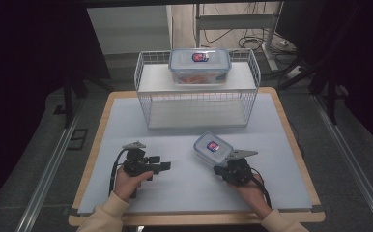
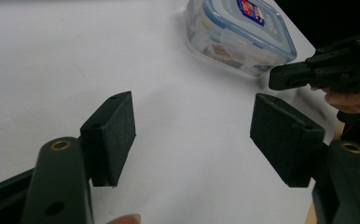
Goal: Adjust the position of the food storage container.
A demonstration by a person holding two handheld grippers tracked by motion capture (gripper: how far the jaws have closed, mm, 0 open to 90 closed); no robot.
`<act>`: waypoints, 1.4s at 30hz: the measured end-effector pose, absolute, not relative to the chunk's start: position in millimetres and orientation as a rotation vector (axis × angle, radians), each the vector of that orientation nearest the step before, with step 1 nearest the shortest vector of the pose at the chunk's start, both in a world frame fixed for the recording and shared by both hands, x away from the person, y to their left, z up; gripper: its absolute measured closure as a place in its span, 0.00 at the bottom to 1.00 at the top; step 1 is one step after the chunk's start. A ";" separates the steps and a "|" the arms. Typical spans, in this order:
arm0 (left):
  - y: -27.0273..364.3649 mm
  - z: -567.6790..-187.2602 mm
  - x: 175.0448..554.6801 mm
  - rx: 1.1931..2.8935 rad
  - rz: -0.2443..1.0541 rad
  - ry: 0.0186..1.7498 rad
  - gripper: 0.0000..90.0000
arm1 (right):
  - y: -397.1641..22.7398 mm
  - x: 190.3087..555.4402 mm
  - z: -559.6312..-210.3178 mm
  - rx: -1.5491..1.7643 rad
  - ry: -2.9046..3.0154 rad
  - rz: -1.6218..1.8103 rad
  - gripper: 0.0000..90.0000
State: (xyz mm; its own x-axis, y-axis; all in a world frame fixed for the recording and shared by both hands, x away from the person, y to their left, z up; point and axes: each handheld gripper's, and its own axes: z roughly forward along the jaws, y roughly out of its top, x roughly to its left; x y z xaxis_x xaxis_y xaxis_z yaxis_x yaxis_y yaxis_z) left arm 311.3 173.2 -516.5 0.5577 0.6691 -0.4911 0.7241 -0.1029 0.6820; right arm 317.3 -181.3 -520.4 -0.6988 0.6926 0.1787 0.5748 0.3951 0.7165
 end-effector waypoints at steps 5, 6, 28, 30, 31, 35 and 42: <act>173.0 -516.3 311.1 1.813 -0.070 1.145 0.34 | -195.9 326.3 -517.9 1.211 2.453 1.202 0.99; 173.0 -516.0 310.9 1.812 -0.070 1.144 0.34 | -201.0 330.2 -517.5 1.229 2.440 1.199 0.99; 171.4 -516.0 312.1 1.816 -0.069 1.147 0.34 | -268.3 367.9 -504.1 1.397 2.253 1.161 0.99; 171.1 -516.1 312.1 1.818 -0.067 1.146 0.34 | -268.1 372.7 -504.7 1.399 2.256 1.155 0.99; 171.1 -516.3 312.1 1.819 -0.065 1.145 0.34 | -267.5 377.1 -505.7 1.397 2.262 1.143 0.99; 172.3 -517.2 312.1 1.818 -0.064 1.153 0.34 | -261.1 392.6 -509.0 1.396 2.304 1.140 0.99; 173.2 -516.2 310.8 1.816 -0.059 1.151 0.34 | -247.1 411.4 -514.2 1.387 2.350 1.130 0.99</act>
State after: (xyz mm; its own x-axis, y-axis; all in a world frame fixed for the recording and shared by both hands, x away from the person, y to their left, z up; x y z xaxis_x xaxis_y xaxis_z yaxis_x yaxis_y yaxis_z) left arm 310.8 173.2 -516.2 0.5553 0.6767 -0.4834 0.7224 -0.1046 0.6835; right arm 411.4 -247.1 -514.2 -0.5453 0.8122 0.2073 0.6690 0.2727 0.6914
